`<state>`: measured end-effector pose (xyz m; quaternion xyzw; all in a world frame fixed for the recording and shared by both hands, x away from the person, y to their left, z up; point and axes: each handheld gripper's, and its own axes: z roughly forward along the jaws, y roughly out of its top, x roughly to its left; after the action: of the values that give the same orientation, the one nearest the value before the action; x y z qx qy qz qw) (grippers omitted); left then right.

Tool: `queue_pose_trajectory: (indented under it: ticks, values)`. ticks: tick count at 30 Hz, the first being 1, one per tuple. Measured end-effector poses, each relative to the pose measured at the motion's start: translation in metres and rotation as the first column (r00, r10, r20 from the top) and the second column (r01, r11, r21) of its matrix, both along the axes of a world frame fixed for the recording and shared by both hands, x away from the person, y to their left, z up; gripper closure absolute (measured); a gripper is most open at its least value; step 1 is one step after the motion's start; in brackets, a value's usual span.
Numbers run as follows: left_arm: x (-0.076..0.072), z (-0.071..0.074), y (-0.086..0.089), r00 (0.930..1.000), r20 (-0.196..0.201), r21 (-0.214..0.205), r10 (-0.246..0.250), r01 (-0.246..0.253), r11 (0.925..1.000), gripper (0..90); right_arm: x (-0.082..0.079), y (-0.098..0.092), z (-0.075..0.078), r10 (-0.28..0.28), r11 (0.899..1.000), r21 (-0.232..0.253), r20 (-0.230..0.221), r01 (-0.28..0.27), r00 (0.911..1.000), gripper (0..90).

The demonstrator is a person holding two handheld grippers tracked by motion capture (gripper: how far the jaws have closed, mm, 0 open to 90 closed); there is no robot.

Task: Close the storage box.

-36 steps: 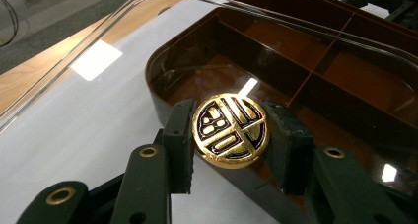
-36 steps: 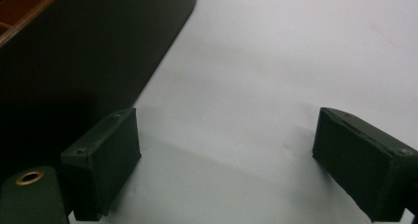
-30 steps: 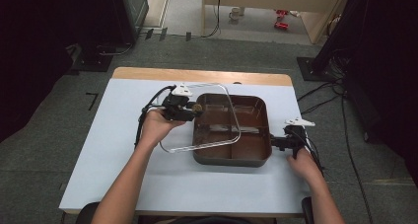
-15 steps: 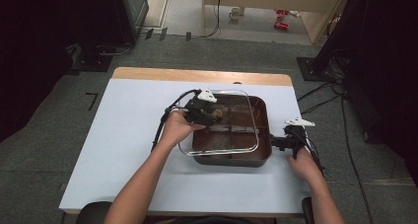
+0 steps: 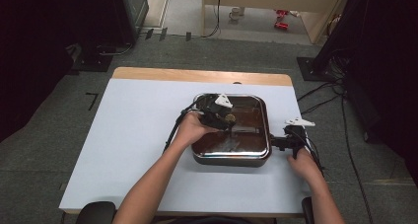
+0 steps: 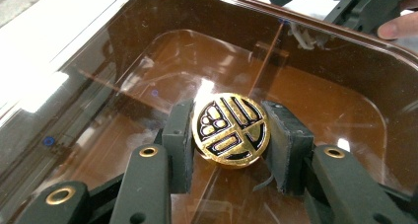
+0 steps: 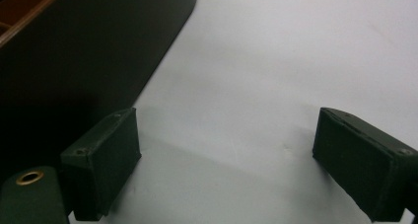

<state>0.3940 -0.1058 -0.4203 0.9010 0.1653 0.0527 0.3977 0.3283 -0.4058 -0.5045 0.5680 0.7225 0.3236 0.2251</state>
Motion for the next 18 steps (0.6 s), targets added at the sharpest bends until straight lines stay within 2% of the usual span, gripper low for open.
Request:
queue_pose_trajectory:
  ticks: [5, 7, 9, 18]
  values:
    - [-0.003, 0.0013, -0.0082, 1.0, -0.008, 0.019, -0.003, 0.003, 0.9998, 59.3, 0.0, 0.0, 0.0, 0.0, 1.0, 0.0, 0.0, 0.0, 1.0, 10.3]
    - [-0.0018, 0.0008, -0.0084, 0.9998, -0.019, 0.012, -0.001, 0.001, 0.9999, 59.3, 0.0, 0.0, 0.0, 0.0, 1.0, 0.0, 0.0, 0.0, 1.0, 10.3]
    - [-0.0021, -0.001, -0.0091, 1.0, -0.003, 0.013, -0.001, 0.001, 0.9999, 59.3, 0.0, 0.0, 0.0, 0.0, 1.0, 0.0, 0.0, 0.0, 1.0, 10.3]
    - [-0.0022, -0.0024, -0.0089, 0.9998, 0.016, 0.007, -0.007, 0.007, 0.9999, 59.3, 0.0, 0.0, 0.0, 0.0, 1.0, 0.0, 0.0, 0.0, 1.0, 10.3]
